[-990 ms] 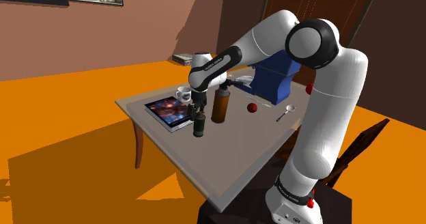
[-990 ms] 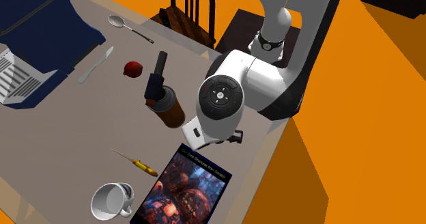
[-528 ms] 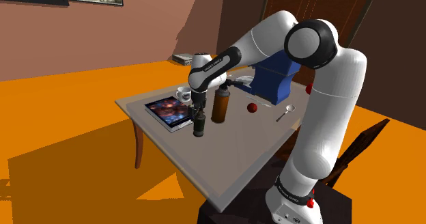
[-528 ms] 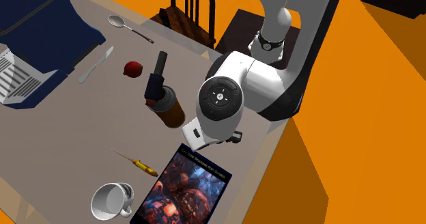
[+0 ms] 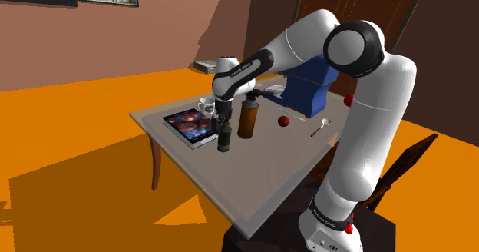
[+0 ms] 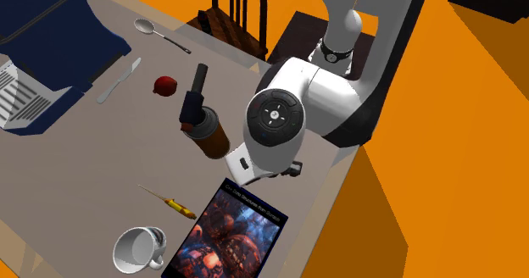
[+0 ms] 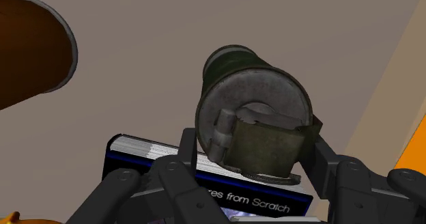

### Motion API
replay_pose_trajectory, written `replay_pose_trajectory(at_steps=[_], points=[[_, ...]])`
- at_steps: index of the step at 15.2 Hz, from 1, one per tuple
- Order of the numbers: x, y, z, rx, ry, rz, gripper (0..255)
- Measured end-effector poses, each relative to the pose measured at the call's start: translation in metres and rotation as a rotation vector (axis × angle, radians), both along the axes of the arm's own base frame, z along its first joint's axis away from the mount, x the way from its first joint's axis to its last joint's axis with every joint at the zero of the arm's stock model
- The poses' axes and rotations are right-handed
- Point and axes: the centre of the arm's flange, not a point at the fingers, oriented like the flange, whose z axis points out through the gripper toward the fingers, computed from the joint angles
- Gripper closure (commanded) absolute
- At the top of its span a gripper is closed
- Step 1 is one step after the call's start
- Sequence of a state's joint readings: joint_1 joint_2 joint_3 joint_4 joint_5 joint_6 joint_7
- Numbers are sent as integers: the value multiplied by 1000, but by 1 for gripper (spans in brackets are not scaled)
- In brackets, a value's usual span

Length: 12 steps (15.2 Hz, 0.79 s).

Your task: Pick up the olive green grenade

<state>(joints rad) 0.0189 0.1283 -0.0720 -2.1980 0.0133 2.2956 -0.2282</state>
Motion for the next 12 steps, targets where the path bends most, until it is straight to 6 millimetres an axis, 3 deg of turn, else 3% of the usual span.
replay_pose_trajectory(at_steps=[12], points=[[0, 0, 62, 0, 0, 0, 255]])
